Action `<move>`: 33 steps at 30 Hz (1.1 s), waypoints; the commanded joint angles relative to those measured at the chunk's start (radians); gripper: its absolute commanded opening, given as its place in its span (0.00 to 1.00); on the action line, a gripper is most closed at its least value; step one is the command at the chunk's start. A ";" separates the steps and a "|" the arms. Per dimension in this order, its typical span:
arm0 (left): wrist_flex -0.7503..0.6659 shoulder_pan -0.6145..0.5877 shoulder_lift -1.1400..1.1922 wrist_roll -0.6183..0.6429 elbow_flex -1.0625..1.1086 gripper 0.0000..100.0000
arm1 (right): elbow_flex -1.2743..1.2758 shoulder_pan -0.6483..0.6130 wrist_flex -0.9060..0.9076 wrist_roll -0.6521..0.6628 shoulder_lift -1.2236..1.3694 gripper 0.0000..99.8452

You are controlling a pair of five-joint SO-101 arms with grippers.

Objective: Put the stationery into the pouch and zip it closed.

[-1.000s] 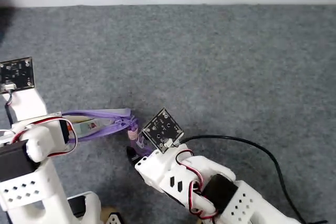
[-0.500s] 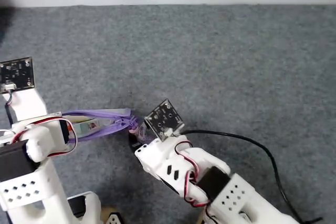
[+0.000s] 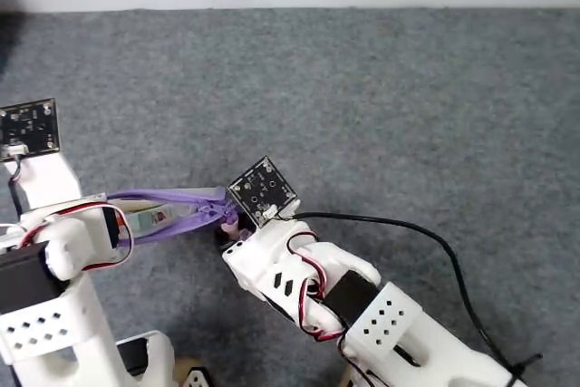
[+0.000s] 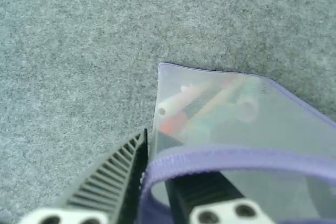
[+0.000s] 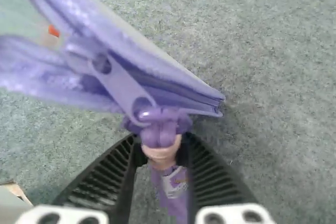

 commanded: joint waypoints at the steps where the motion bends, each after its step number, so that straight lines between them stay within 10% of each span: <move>1: 0.020 -0.006 -0.011 -0.002 -0.004 0.01 | -0.060 0.010 -0.013 0.011 -0.065 0.01; 14: -0.117 0.005 -0.005 0.080 -0.174 0.01 | -0.060 0.005 0.331 0.012 -0.381 0.01; 25: -0.489 0.539 0.040 0.226 -0.168 0.02 | -0.055 0.005 0.553 0.006 -0.536 0.01; 33: -0.463 0.703 0.167 0.224 -0.173 0.02 | -0.055 0.010 0.618 0.011 -0.602 0.01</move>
